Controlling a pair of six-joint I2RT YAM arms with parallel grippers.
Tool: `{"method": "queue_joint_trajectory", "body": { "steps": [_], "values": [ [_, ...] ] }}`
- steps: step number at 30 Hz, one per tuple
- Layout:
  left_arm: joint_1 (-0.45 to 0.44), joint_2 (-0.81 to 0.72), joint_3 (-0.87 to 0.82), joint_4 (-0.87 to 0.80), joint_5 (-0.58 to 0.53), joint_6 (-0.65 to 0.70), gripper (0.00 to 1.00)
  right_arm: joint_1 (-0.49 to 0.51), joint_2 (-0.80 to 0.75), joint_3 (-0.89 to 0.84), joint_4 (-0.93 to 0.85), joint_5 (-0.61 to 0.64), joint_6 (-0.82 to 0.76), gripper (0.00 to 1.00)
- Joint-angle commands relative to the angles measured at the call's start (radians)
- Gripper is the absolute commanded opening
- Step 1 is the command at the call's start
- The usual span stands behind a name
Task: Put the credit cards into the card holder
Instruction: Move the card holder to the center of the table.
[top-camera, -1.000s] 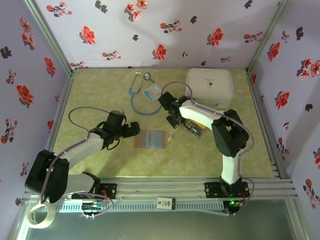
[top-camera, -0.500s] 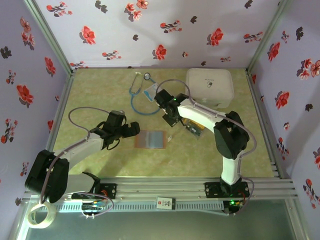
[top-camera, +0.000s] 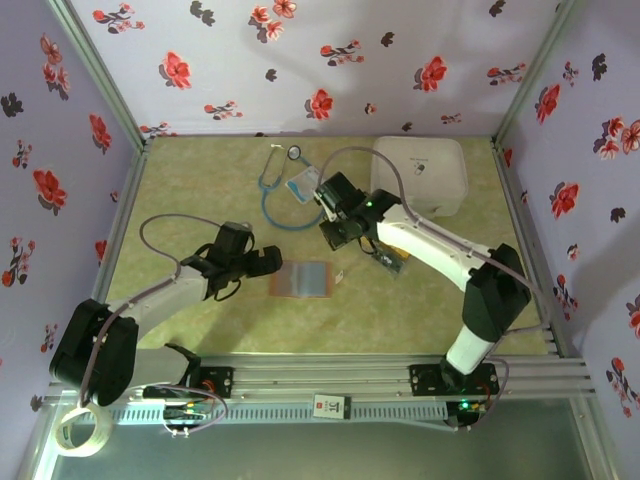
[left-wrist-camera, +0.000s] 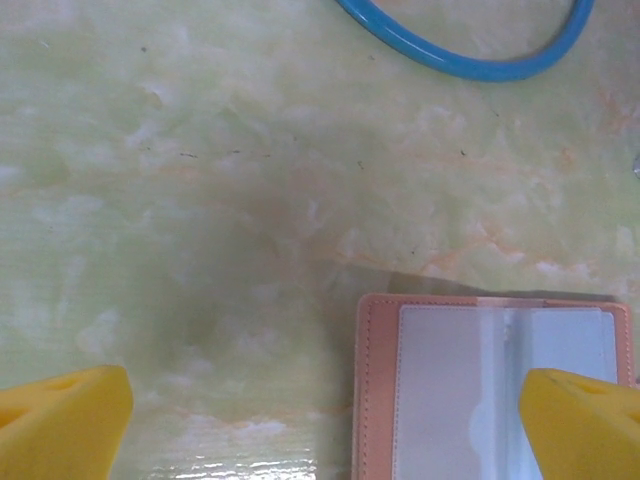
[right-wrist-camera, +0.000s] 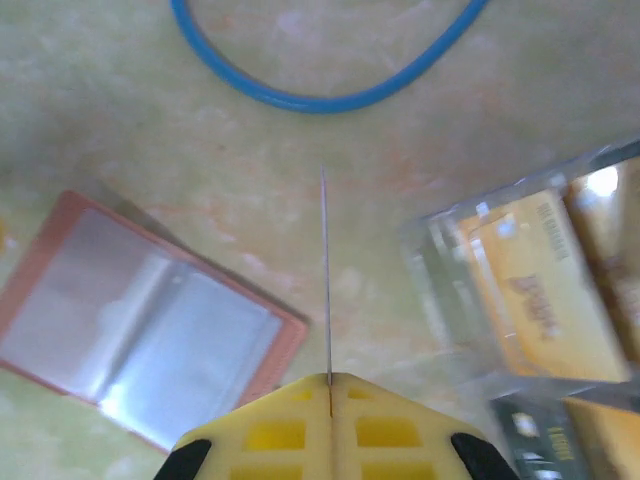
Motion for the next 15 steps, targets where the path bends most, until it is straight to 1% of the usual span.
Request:
{"method": "queue_joint_trajectory", "body": {
  "steps": [1, 4, 7, 11, 15],
  "values": [
    [-0.021, -0.002, -0.004, -0.028, -0.007, 0.008, 1.00, -0.001, -0.057, -0.107, 0.179, -0.160, 0.201, 0.00],
    [-0.038, 0.004, -0.004, -0.042, -0.033, 0.012, 1.00, 0.000, -0.101, -0.215, 0.318, -0.220, 0.321, 0.00],
    [-0.053, 0.014, -0.005, -0.039, -0.039, 0.006, 1.00, 0.000, -0.116, -0.302, 0.433, -0.263, 0.407, 0.00],
    [-0.078, 0.023, -0.013, -0.018, -0.041, -0.006, 1.00, -0.001, -0.107, -0.350, 0.468, -0.269, 0.438, 0.00],
    [-0.110, 0.034, -0.019, 0.005, -0.043, -0.022, 1.00, -0.010, -0.112, -0.366, 0.444, -0.242, 0.420, 0.00]
  ]
}}
